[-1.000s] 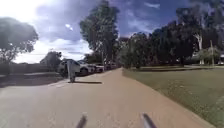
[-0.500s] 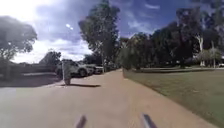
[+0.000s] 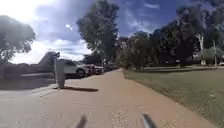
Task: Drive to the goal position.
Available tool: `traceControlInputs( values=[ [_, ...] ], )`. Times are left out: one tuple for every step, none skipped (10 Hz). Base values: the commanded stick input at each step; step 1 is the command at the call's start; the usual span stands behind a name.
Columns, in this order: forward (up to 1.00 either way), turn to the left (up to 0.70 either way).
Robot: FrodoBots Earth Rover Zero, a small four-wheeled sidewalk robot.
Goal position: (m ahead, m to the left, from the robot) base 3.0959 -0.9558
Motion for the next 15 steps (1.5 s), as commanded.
traceControlInputs(
  values=[
    [1.00, 0.00],
    [1.00, 0.00],
    [1.00, 0.00],
    [1.00, 0.00],
    [1.00, 0.00],
    [1.00, 0.00],
    [1.00, 0.00],
    [1.00, 0.00],
    [1.00, 0.00],
    [1.00, 0.00],
    [1.00, 0.00],
    [1.00, 0.00],
    [1.00, 0.00],
    [1.00, 0.00],
    [1.00, 0.00]
  ],
)
